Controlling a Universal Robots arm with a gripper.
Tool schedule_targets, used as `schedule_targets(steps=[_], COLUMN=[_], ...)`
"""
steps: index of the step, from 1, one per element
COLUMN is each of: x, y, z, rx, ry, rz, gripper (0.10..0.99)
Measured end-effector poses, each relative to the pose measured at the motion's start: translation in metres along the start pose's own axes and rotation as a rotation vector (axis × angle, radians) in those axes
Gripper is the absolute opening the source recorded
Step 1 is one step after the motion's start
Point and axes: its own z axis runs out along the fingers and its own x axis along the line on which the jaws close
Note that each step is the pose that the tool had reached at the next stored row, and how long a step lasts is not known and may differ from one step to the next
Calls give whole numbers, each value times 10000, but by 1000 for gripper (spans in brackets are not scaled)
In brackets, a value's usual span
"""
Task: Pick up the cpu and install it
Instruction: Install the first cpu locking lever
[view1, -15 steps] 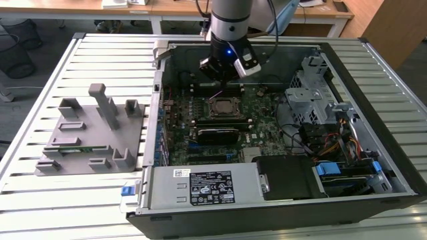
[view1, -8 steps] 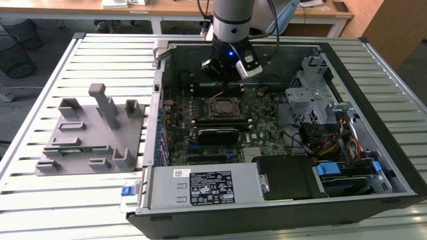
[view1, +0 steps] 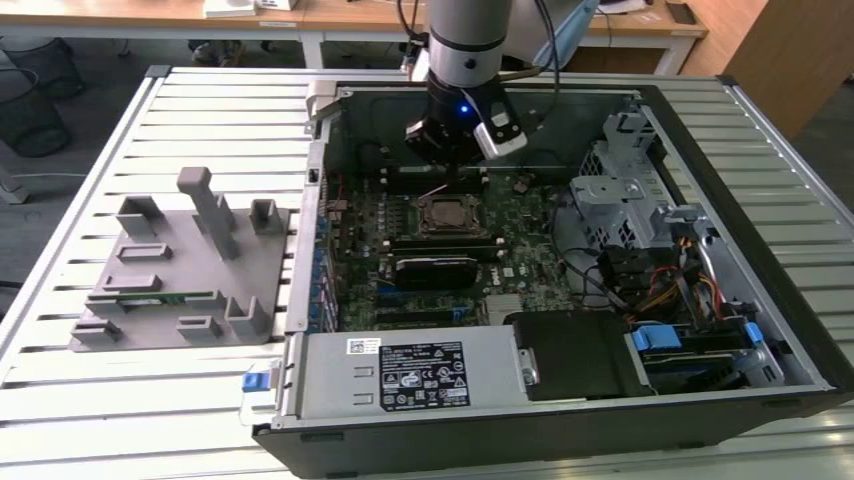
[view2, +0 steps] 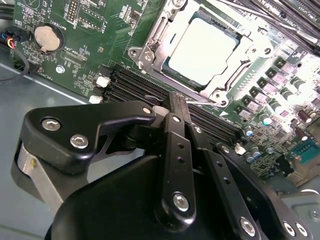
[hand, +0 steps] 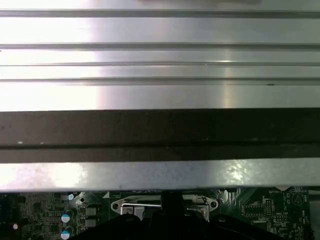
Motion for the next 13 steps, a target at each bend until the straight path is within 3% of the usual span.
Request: schedule_targets(steps=[13], x=[-31], y=[8], z=[50], rx=[7], ry=[2], rz=[-39], gripper=[114])
